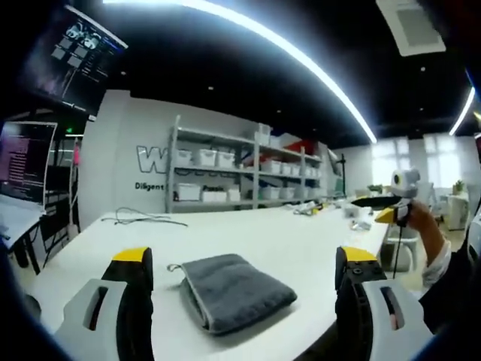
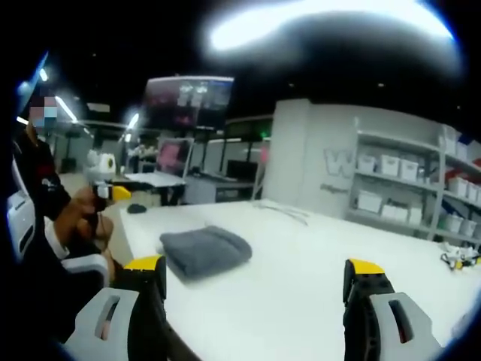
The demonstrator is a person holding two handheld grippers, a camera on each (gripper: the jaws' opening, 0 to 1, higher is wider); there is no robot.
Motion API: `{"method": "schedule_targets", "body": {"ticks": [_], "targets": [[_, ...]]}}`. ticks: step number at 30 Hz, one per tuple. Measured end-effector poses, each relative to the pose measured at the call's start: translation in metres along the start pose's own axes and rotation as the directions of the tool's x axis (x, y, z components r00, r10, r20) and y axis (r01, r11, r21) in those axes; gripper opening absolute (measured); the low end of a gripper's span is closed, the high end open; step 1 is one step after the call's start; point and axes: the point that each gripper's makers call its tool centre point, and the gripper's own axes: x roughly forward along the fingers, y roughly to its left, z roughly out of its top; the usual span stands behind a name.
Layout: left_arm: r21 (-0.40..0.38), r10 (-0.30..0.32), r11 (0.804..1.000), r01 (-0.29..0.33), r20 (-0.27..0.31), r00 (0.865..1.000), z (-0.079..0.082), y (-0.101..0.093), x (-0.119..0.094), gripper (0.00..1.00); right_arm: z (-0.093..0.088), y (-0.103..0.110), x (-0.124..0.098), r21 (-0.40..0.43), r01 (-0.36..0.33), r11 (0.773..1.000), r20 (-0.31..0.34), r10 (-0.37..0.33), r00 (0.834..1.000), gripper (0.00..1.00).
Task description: Open the folded towel by lifting each exposed corner and separating the folded layers until the towel lies flat within the target outline without major curled edges
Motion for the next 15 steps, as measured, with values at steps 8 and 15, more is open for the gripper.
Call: {"method": "schedule_targets", "body": {"ticks": [8, 15], "targets": [[0.026, 0.018, 1.000, -0.018, 0.001, 1.000, -0.001, 0.008, -0.004, 0.98, 0.000, 0.007, 0.007, -0.012, -0.014, 1.000, 0.004, 0.014, 1.000, 0.99], [0.077, 0.044, 0.996, -0.037, -0.101, 0.994, -0.023, 0.014, -0.003, 0.99, 0.000, 0.018, 0.017, -0.026, -0.027, 0.999, -0.001, 0.027, 1.000, 0.98]]}}
